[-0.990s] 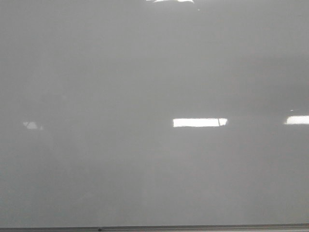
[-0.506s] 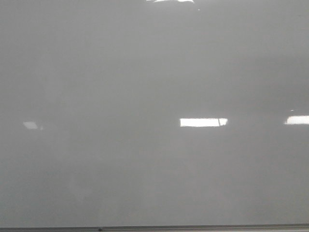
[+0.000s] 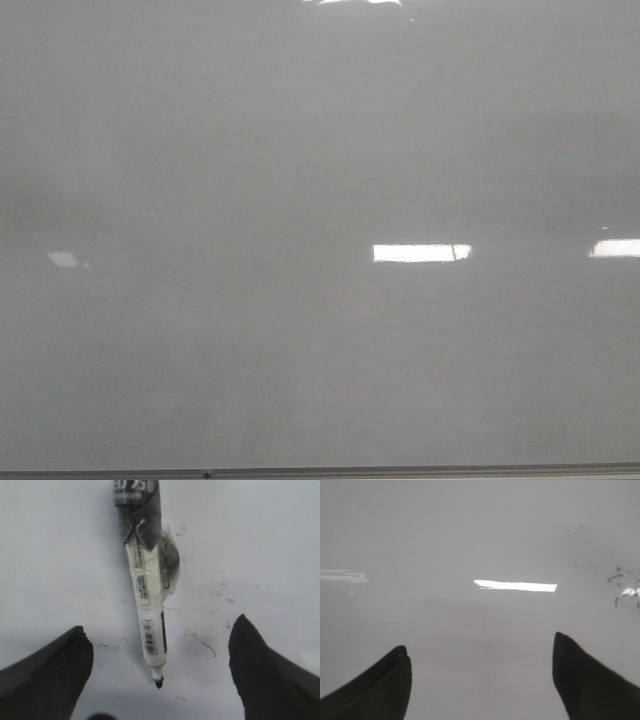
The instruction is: Write number 5 on whiteboard
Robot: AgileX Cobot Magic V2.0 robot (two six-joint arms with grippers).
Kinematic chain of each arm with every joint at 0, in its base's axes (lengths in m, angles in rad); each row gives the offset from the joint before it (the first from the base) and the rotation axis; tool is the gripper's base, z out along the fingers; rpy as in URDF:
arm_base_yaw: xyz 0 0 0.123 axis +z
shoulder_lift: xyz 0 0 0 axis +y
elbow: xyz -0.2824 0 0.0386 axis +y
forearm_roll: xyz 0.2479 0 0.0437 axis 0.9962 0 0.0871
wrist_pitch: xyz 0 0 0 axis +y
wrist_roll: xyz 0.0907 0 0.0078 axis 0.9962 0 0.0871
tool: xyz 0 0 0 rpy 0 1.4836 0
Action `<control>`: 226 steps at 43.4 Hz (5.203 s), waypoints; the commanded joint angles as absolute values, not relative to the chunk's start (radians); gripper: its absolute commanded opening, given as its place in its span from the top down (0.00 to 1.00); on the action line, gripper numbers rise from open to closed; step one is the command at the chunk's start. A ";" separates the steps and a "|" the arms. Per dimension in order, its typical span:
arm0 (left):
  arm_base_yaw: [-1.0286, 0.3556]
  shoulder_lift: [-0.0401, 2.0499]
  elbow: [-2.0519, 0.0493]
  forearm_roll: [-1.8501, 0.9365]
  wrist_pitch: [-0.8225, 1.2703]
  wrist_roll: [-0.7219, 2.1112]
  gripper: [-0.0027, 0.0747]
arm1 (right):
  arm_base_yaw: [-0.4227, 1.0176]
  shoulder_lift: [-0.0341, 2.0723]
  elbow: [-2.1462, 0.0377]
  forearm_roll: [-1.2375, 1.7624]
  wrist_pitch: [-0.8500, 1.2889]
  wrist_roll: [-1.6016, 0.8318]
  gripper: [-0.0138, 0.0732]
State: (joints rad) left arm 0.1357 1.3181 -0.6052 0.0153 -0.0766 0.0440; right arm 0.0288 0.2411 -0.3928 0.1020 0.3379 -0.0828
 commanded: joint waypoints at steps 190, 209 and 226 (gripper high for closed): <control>-1.003 1.329 -1.148 0.045 0.885 0.609 0.27 | 0.698 1.075 -0.796 0.696 0.589 -0.923 0.91; -1.003 1.291 -1.148 0.015 0.907 0.606 0.48 | 0.264 0.777 -0.625 0.693 0.590 -0.783 0.91; -1.003 1.291 -1.148 -0.008 0.945 0.606 0.99 | 0.219 0.703 -0.619 0.693 0.611 -0.783 0.91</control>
State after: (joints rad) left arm -0.9967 1.3239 -1.1169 0.0000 0.9760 0.6153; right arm 0.2269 0.7090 -0.5934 0.6678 0.6503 -0.7905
